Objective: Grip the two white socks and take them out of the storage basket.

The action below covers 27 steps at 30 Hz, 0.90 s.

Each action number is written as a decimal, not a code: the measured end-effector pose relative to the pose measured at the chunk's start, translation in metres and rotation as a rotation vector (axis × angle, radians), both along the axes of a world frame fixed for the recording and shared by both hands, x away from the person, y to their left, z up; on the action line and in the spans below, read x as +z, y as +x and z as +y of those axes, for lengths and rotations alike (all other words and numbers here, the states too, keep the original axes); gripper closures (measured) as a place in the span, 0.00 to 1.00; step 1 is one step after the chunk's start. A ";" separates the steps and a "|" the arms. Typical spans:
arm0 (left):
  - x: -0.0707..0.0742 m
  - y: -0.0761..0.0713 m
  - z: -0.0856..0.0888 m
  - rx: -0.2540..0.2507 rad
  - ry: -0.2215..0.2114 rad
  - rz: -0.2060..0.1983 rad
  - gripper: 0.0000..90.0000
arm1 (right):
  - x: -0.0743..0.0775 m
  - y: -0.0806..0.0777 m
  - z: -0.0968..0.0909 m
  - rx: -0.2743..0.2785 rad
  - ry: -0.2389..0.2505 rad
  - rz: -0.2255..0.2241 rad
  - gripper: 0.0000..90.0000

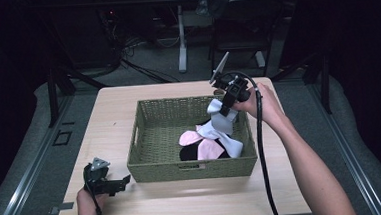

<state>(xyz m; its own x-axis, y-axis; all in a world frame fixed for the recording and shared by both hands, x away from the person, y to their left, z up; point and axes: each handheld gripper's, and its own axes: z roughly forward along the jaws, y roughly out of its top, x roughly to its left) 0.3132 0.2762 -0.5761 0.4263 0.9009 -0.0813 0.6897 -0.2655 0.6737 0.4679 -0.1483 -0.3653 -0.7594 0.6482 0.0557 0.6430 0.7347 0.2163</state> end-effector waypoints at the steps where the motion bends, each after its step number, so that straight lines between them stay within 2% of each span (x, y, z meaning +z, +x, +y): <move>1: 0.000 0.000 0.000 0.002 -0.001 -0.003 0.02 | 0.002 0.001 -0.001 -0.001 0.004 0.001 0.87; 15: 0.000 0.000 0.000 0.001 0.002 0.001 0.02 | 0.033 0.003 -0.008 -0.012 0.031 -0.025 0.88; 16: 0.001 -0.001 0.000 0.001 0.002 0.001 0.02 | 0.038 0.002 -0.010 -0.023 0.047 -0.035 0.88; 19: 0.000 0.000 0.000 0.000 0.002 0.003 0.02 | 0.046 0.002 -0.014 -0.016 0.030 -0.040 0.88; 20: 0.000 0.000 0.000 -0.001 0.003 0.001 0.02 | 0.048 0.002 -0.015 -0.029 0.045 -0.046 0.88; 27: 0.000 -0.001 0.000 0.002 0.004 0.001 0.02 | 0.064 0.002 -0.024 -0.044 0.052 -0.060 0.88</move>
<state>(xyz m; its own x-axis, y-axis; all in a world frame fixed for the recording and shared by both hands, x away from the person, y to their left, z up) 0.3123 0.2757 -0.5756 0.4245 0.9020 -0.0784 0.6911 -0.2669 0.6717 0.4696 -0.1723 -0.3014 -0.7336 0.6782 0.0448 0.6587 0.6932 0.2926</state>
